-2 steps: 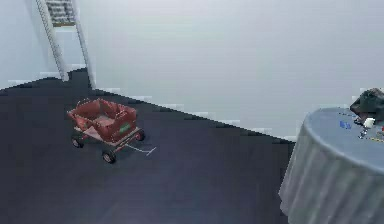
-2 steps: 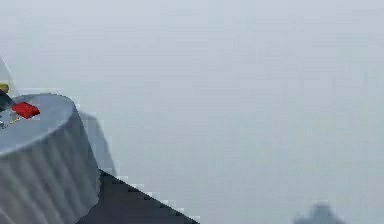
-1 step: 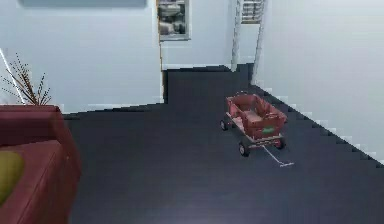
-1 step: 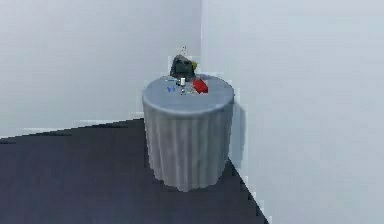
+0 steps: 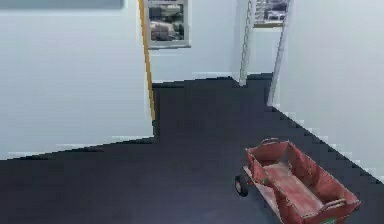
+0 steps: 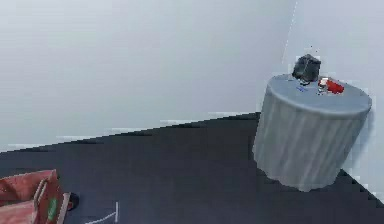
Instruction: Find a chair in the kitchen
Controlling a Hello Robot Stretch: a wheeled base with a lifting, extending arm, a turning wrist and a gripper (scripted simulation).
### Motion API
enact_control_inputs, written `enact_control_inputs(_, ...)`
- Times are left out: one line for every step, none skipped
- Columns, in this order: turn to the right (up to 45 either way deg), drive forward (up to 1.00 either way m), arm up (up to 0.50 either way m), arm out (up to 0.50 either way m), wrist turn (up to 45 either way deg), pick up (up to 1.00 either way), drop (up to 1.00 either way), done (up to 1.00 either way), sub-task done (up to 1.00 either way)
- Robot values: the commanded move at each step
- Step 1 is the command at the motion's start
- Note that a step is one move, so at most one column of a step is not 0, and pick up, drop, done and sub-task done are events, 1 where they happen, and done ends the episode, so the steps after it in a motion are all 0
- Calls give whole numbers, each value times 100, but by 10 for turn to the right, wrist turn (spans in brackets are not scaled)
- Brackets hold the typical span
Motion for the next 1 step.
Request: enact_control_inputs(0, 100, 0, 0, 0, 0, 0, 0, 0)
